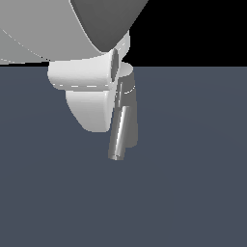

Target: Turn on the faucet by rotating a designated handle.

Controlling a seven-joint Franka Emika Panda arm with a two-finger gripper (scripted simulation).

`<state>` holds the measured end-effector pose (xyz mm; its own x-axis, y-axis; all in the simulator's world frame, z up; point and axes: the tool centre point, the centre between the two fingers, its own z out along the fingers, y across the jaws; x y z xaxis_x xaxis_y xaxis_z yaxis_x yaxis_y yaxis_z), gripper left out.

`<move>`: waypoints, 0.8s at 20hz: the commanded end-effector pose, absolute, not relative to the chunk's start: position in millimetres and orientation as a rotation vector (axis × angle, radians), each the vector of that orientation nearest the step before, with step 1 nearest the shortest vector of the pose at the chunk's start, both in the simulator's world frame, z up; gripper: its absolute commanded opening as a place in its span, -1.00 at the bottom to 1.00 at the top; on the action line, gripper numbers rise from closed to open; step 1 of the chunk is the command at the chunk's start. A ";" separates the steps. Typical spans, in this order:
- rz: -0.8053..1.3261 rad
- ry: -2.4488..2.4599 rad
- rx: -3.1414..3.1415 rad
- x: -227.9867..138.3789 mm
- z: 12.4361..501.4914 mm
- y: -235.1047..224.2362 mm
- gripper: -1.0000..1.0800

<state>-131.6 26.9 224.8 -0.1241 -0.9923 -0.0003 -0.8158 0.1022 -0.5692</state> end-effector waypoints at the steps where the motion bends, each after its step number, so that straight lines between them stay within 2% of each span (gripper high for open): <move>1: -0.624 2.035 -1.746 -134.8 221.7 11.7 -1.00; 14: -0.622 2.045 -1.741 -141.5 218.8 -13.6 -1.00; 16: -0.629 2.001 -1.769 -136.6 224.0 1.0 -1.00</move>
<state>-136.5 1.1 224.1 -0.1232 -0.9924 0.0012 -0.8148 0.1005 -0.5710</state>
